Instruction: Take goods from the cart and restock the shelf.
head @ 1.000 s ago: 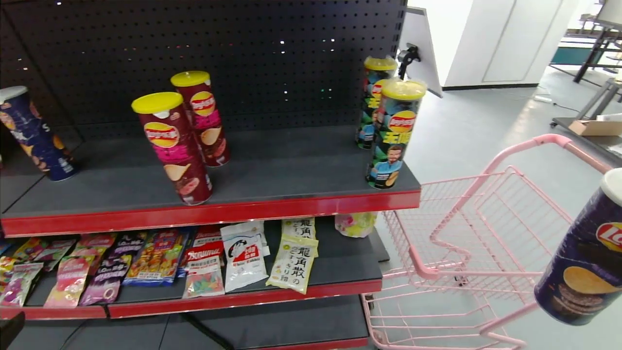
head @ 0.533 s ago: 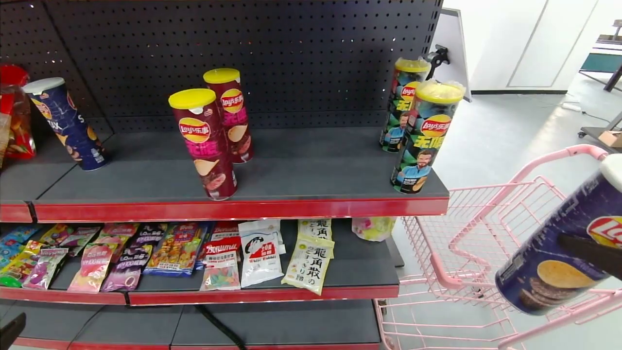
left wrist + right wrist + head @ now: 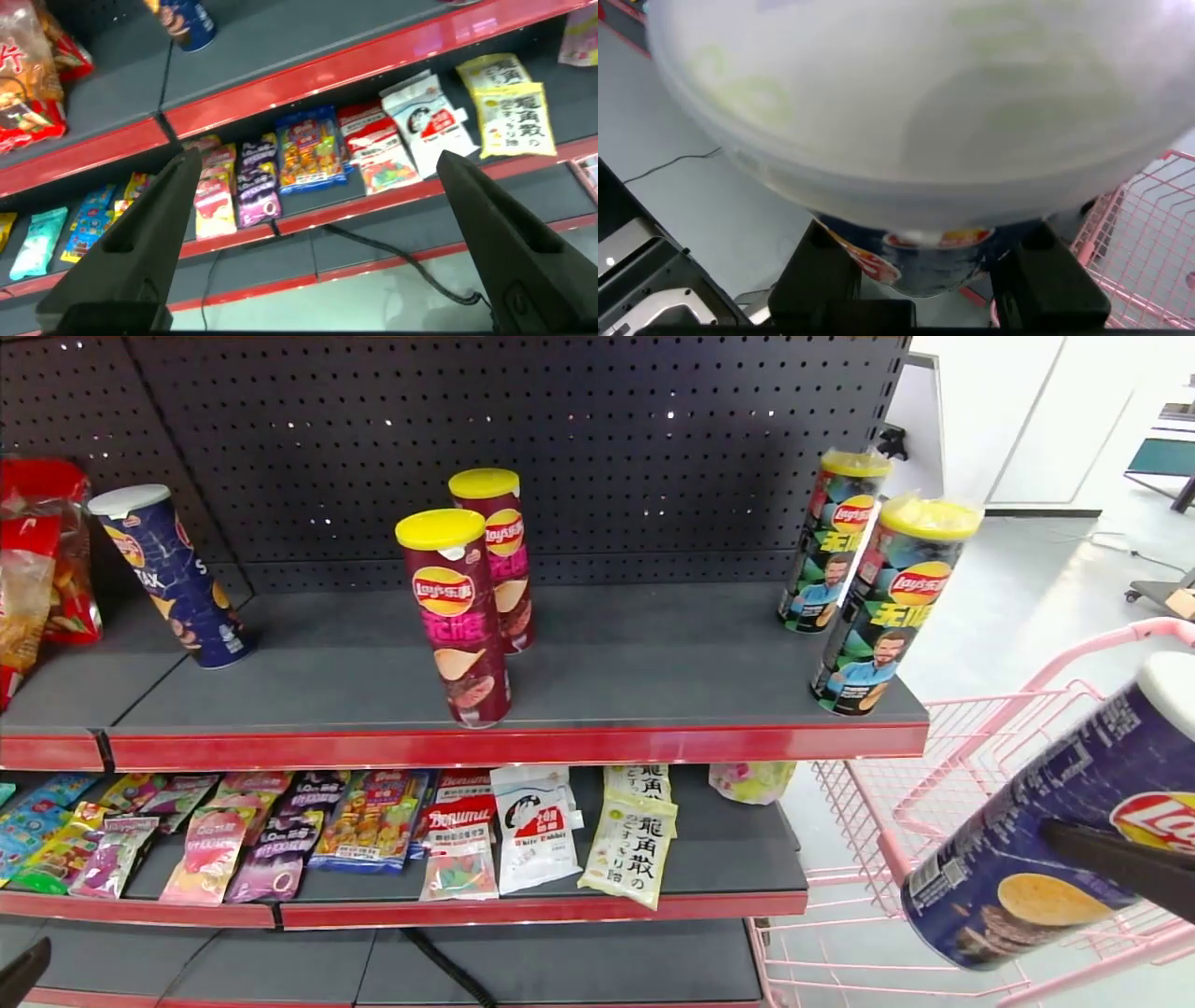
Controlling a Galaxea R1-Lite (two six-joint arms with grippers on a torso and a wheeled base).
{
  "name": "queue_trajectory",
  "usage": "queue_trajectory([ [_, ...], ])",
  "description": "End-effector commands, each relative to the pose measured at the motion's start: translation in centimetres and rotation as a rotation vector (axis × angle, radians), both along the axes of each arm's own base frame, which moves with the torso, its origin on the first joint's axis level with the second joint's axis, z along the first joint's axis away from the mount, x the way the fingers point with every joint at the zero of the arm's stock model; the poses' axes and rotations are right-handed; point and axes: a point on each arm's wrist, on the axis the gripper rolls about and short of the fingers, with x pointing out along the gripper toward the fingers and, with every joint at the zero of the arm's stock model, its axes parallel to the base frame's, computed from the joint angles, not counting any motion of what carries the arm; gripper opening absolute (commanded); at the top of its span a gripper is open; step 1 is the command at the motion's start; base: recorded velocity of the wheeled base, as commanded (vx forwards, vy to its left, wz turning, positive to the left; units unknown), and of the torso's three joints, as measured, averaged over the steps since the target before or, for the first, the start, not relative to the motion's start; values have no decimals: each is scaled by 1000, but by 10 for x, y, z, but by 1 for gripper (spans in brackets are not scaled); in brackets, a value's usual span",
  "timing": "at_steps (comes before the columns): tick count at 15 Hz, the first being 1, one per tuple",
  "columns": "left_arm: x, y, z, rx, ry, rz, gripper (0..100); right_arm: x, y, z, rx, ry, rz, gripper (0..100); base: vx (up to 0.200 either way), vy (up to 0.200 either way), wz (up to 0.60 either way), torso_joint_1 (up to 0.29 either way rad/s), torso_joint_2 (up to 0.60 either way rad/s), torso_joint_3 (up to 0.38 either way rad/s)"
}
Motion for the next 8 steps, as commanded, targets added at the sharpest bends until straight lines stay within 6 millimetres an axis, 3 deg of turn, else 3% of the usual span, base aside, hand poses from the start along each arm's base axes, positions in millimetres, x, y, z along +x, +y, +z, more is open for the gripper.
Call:
queue_trajectory([
  [1, 0, 0, 0, 1, 1, 0, 100, 0, 0, -1, -2, 2, 5, 0, 0, 200, 0, 2, 2, 2],
  [8, 0, 0, 0, 2, -2, 1, 100, -3, 0, -1, 5, -3, 26, 0, 0, 200, 0, 4, 1, 4],
])
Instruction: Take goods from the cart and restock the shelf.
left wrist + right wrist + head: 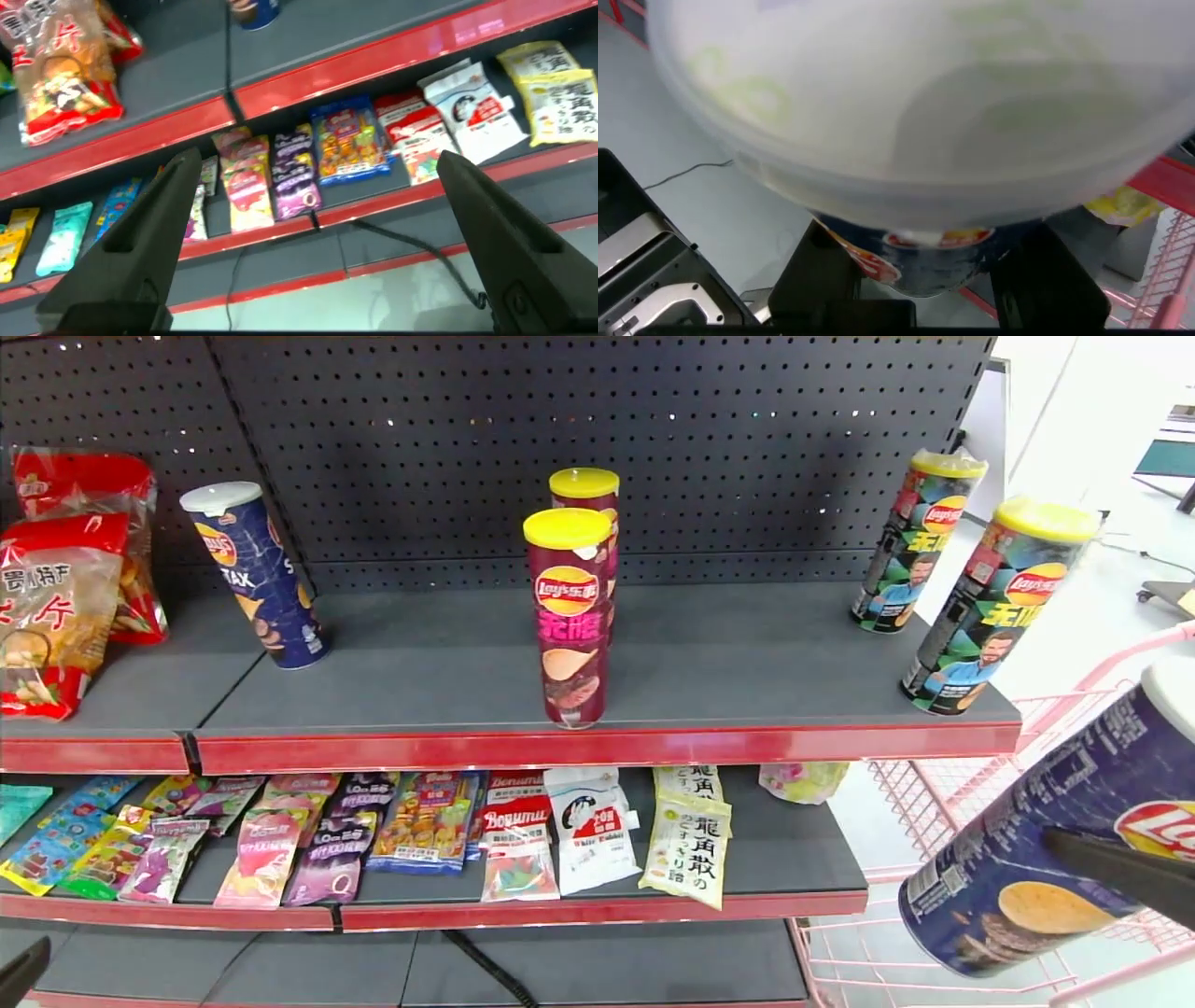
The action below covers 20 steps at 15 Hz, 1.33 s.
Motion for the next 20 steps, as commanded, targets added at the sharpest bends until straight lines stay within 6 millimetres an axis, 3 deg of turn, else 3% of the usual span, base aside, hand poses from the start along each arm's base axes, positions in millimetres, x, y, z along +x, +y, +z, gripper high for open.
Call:
queue_trajectory([
  [1, 0, 0, 0, 0, -1, 1, 100, 0, 0, -2, -2, 6, 2, 0, 0, 200, 0, 2, 2, 2],
  [20, -2, 1, 0, 16, -12, -3, 100, -6, -2, -7, -3, 4, 2, 0, 0, 200, 0, 2, 3, 2],
])
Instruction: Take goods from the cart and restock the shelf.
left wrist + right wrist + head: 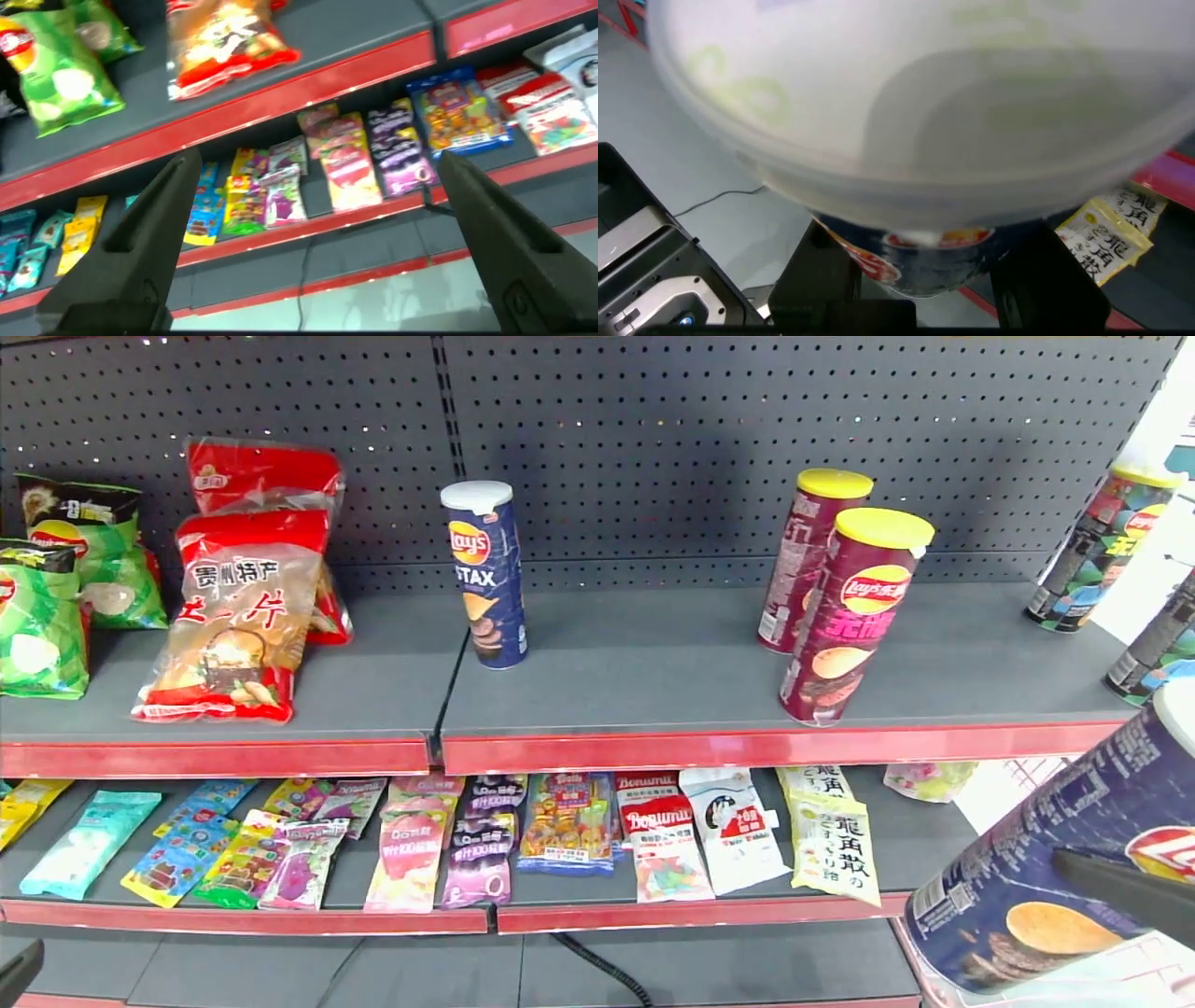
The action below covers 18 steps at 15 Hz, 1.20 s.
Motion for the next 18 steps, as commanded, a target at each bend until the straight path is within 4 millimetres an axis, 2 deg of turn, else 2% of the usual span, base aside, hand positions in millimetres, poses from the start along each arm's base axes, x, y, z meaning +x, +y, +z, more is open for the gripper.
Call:
queue_trajectory([
  [1, 0, 0, 0, 0, 0, 1, 100, 1, 0, -1, -2, 5, 0, 0, 0, 200, 0, 2, -2, 7],
  [6, 0, 0, 0, 1, 3, 1, 100, 0, 0, -4, -6, 12, 1, 0, 0, 200, 0, 3, 3, 2],
  [10, 1, 0, -2, 53, 10, -8, 100, 0, 0, -7, -9, 24, 1, 0, 0, 0, 0, 0, 0, 0],
  [18, 1, 0, -3, 46, 13, -8, 100, 2, 0, -8, -11, 31, 1, 0, 200, 0, 0, 3, 3, 2],
])
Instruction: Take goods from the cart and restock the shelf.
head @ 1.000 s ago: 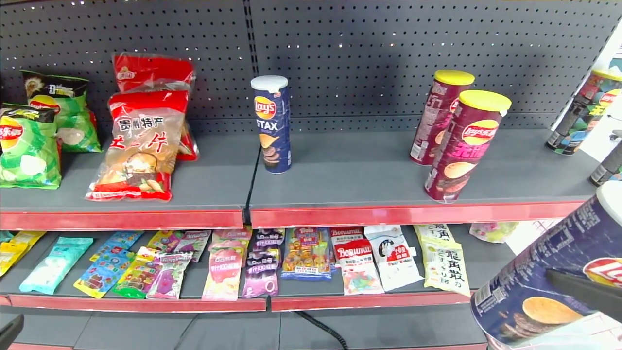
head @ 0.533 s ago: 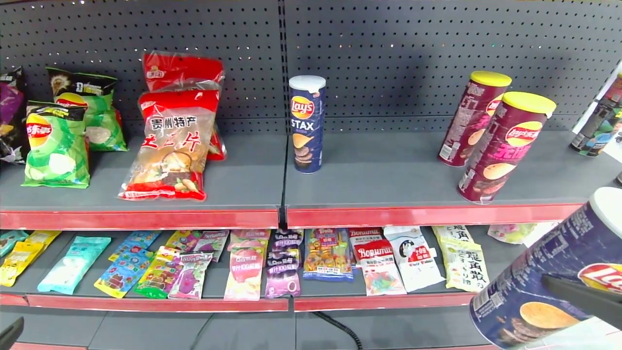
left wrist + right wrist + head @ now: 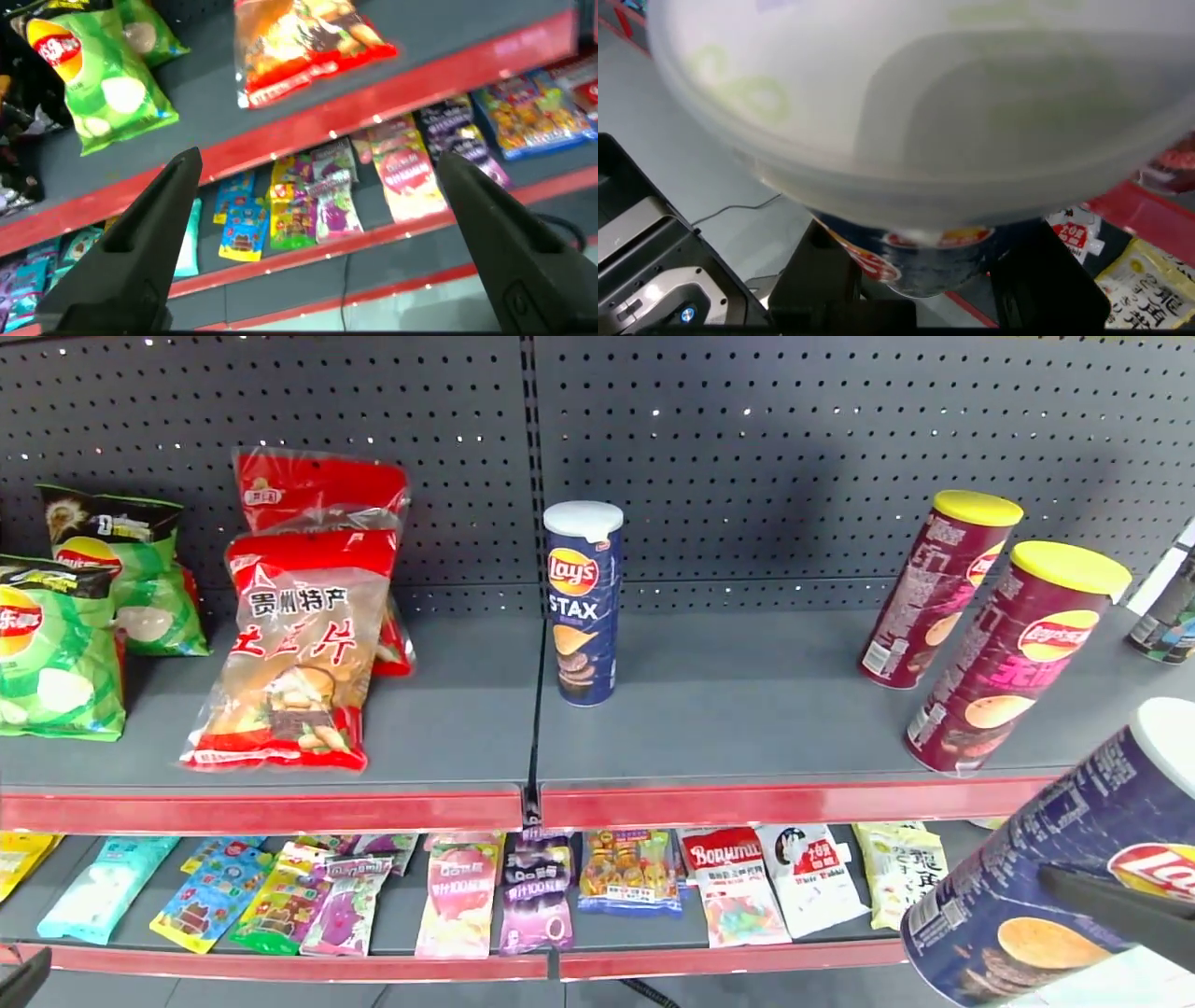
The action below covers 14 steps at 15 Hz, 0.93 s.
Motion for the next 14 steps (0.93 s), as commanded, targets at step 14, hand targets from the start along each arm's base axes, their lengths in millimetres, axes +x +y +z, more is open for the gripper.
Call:
queue_trajectory([
  [14, 53, -20, 27, -113, 74, -259, 100, -19, 5, 2, -7, -83, 161, 0, 43, 0, 0, 0, 0, 2],
])
